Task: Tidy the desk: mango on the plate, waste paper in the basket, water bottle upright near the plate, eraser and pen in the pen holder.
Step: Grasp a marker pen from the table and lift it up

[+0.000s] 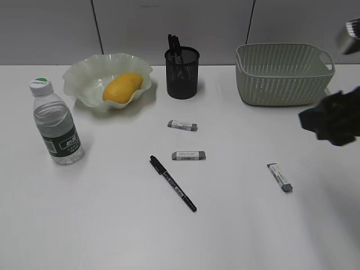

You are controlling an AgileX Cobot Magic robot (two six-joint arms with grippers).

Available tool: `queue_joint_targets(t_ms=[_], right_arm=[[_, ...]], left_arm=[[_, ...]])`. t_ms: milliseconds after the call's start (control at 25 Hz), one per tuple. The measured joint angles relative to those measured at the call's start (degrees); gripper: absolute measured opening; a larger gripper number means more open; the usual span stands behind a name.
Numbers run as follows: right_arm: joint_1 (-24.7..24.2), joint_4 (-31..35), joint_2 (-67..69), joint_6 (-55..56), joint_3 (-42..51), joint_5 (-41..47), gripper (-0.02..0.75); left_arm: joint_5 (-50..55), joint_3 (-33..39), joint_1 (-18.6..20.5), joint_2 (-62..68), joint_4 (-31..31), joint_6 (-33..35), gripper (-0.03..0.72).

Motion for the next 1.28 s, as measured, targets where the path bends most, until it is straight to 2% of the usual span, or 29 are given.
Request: queue_joint_targets(t_ms=[120,360,440,640,840,1120,1280], right_arm=[[1.99,0.54,12.52,-1.74,-6.85,-0.36,0.498],[11.59,6.98,30.97,-6.03,-18.61,2.20,0.498],[13.45,8.75,35.70,-6.80,-21.97,4.45,0.498],[14.15,11.17,44.63,-7.67,-29.42,9.84,0.501],[14.82,15.35,50.39,-9.75,-36.28,13.63,0.552],[17.86,15.54,58.93,-9.36,-42.84,18.63,0.561],[18.45,14.26,61.40,-8.36,-43.98,18.84,0.540]], left_arm=[[-0.05,0.00,2.56,0.00,-1.78,2.78,0.414],[-0.05,0.00,2.96,0.00,-2.64,4.18,0.391],[-0.05,0.00,2.96,0.00,-2.64,4.34,0.388],[-0.05,0.00,2.96,0.00,-2.66,4.42,0.386],[-0.05,0.00,2.96,0.00,-2.71,4.46,0.386],[-0.05,0.00,2.96,0.00,-2.71,4.48,0.377],[-0.12,0.00,2.96,0.00,-2.71,4.48,0.377]])
